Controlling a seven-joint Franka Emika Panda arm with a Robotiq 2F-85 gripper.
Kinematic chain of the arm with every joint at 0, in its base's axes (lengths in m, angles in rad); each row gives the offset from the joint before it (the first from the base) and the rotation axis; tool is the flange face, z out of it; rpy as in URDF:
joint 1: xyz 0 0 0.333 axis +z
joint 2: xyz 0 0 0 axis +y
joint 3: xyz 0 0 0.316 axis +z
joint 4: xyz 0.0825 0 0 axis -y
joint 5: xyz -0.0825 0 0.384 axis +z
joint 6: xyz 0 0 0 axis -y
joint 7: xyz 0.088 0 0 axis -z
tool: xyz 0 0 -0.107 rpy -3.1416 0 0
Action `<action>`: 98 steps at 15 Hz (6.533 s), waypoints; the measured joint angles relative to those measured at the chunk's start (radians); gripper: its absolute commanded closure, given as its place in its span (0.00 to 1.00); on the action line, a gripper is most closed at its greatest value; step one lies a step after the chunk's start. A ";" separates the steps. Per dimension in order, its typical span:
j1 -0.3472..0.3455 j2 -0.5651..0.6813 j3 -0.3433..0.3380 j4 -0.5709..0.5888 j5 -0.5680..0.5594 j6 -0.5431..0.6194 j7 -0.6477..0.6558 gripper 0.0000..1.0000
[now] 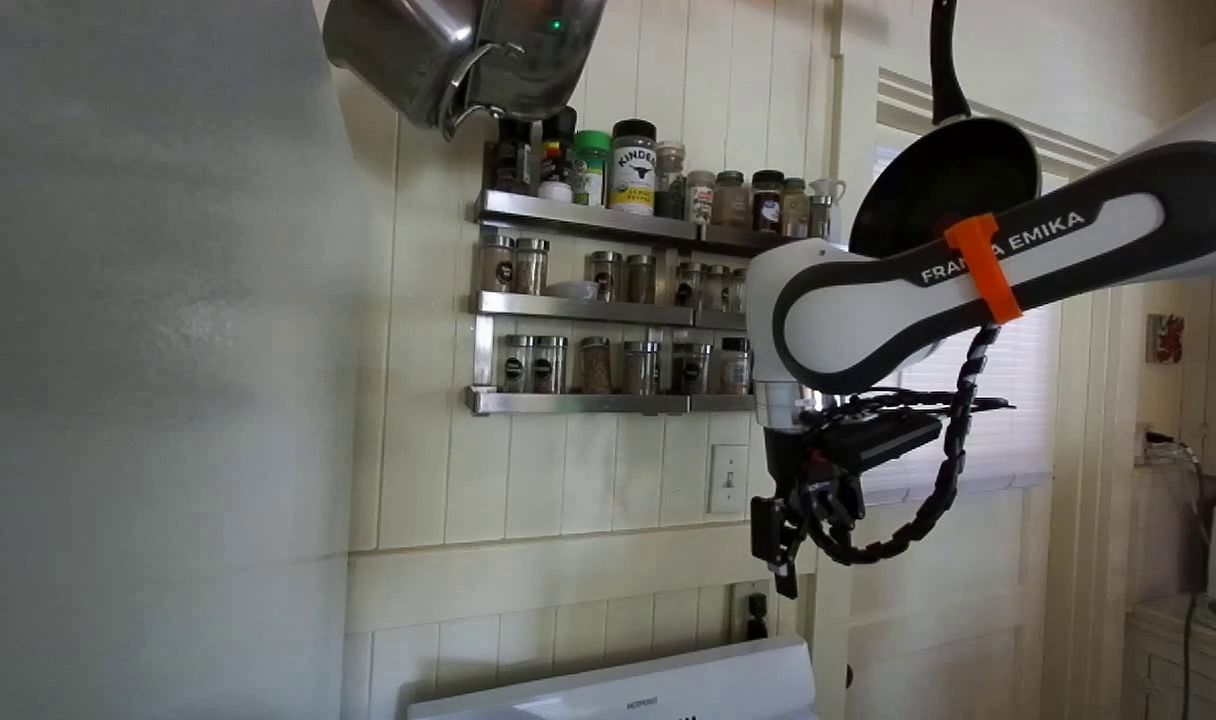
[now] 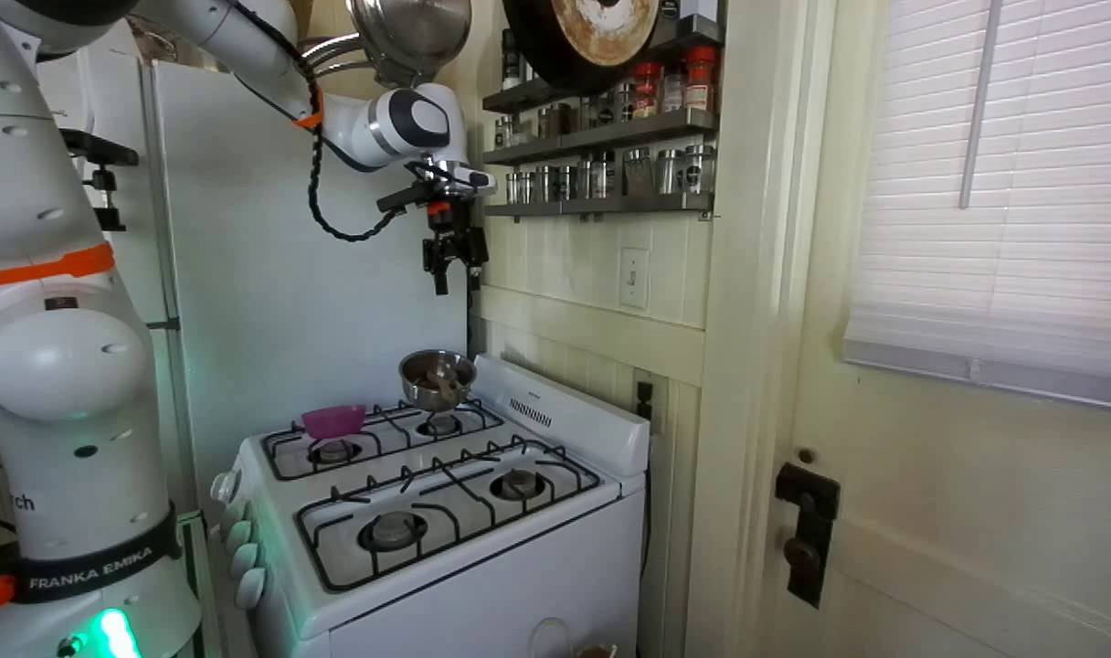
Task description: Move the silver bowl to the right
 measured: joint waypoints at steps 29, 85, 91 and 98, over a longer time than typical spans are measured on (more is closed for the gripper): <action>0.072 0.588 0.147 0.486 0.466 0.475 -0.454 0.00; 0.009 0.645 0.265 0.008 0.563 1.062 -0.337 0.00; -0.111 0.629 0.397 -0.145 0.689 1.273 -0.340 0.00; -0.167 0.628 0.453 -0.172 0.716 1.297 -0.345 0.00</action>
